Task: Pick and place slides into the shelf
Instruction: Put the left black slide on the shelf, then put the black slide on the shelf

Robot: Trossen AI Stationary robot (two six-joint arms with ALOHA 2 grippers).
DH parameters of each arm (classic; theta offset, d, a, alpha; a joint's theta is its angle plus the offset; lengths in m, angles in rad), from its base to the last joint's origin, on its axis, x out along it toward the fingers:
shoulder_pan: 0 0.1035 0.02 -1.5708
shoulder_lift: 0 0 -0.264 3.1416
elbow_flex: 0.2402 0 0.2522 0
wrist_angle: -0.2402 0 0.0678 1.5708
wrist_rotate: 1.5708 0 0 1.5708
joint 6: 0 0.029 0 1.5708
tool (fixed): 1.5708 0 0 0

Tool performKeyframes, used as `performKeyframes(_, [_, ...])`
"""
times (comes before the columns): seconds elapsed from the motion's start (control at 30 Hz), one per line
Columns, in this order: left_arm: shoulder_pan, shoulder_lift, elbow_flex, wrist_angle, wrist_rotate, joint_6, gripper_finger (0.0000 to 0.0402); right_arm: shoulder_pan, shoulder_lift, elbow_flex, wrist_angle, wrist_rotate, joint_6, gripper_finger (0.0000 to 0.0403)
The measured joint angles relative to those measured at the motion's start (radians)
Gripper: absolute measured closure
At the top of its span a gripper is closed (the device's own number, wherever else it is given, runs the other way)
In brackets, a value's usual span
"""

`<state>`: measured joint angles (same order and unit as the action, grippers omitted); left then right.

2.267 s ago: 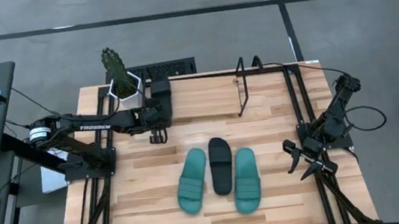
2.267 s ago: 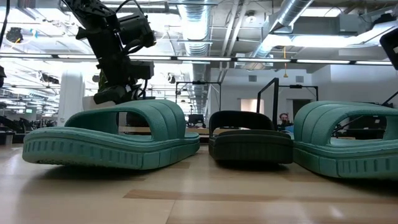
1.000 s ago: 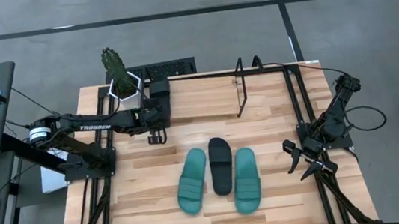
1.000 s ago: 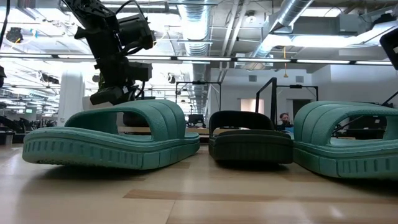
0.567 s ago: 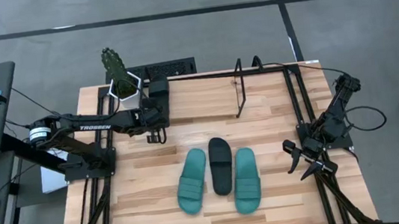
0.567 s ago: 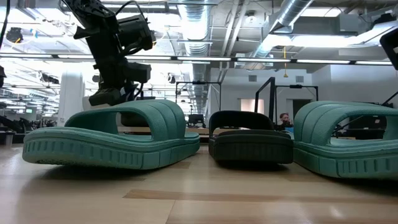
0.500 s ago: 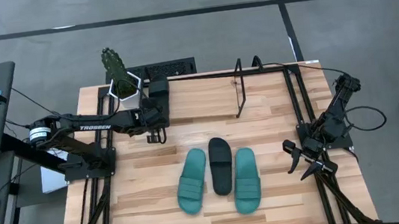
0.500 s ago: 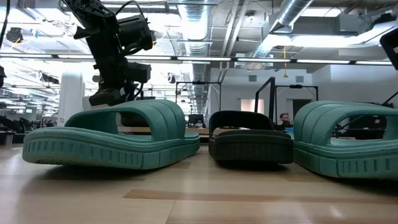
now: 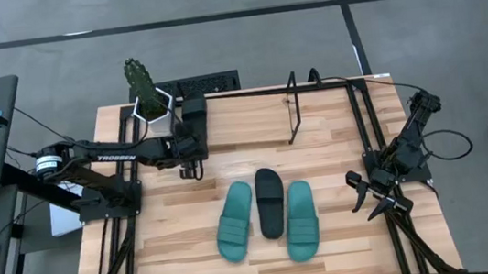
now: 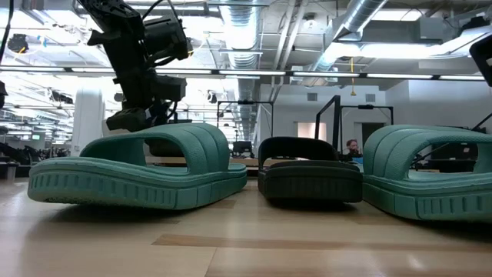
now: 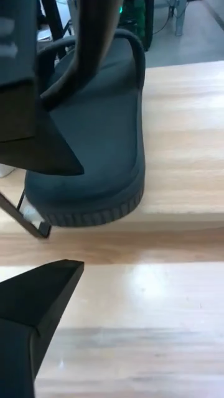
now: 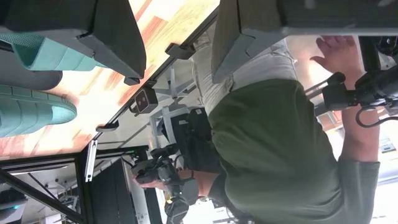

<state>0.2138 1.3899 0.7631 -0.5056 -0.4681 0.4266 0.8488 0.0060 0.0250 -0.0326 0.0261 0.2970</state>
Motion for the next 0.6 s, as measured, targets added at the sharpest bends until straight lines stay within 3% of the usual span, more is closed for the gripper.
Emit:
performKeyframes(0.33, [-0.073, 0.000, 0.000, -0.080, -0.015, -0.071, 0.0175, 0.000, 0.000, 0.000, 0.000, 0.000, 0.000, 0.0234])
performKeyframes(0.6, [-0.174, 0.000, 0.000, -0.107, -0.210, -0.076, 0.0175, 0.000, 0.000, 0.000, 0.000, 0.000, 0.000, 0.0234])
